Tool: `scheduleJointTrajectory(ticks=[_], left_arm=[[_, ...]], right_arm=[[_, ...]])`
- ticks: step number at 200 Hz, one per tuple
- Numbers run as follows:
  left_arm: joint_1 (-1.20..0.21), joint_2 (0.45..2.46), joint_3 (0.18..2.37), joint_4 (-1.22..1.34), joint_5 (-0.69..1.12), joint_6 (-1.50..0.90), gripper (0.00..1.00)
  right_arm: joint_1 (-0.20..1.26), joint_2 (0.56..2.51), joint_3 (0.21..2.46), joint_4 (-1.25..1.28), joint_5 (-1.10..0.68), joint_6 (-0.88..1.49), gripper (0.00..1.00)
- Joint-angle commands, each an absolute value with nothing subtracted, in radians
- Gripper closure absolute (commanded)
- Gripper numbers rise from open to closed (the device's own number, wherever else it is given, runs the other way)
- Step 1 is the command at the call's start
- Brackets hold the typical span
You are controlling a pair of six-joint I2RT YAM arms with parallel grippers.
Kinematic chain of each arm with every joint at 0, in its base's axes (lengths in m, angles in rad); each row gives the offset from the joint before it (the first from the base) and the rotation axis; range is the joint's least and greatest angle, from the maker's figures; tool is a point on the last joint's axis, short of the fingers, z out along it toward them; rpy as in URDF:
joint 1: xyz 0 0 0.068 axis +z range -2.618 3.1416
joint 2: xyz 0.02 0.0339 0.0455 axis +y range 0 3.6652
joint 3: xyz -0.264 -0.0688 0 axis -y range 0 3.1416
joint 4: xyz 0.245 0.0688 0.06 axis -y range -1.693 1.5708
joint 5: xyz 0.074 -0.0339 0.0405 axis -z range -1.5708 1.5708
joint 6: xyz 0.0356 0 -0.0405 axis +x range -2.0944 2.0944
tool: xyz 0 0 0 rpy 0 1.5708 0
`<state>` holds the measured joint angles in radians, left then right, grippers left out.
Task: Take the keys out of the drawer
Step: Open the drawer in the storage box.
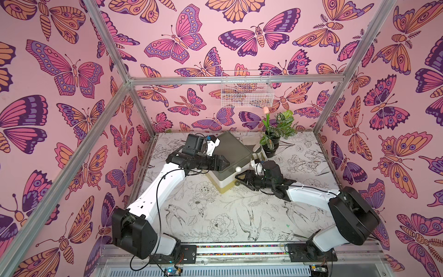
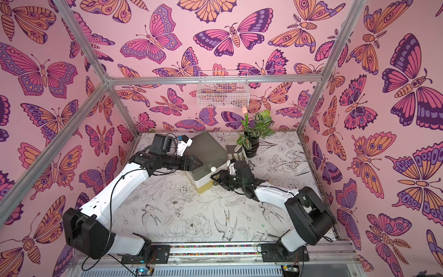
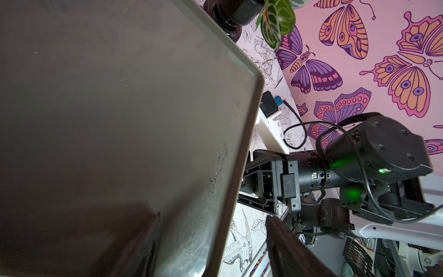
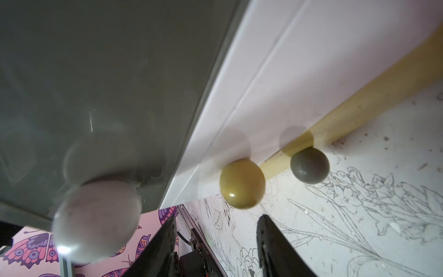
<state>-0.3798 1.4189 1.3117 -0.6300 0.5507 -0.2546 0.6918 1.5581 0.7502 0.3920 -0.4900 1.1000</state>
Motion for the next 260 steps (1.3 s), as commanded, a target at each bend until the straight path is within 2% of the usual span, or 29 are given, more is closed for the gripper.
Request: scheduleJointTrajectory(ticks=[1, 135, 260], left_arm=[[-0.374, 1.414, 1.287, -0.694, 0.546, -0.255, 0.26], [-0.373, 1.428, 1.312, -0.727, 0.544, -0.240, 0.26], [-0.373, 1.437, 1.313, -0.730, 0.543, -0.239, 0.26]], right_arm=[[0.699, 1.600, 0.775, 0.446, -0.510, 1.099, 0.45], [0.672, 1.685, 0.775, 0.570, -0.517, 1.115, 0.54], [0.665, 1.632, 0.730, 0.594, -0.456, 1.120, 0.62]])
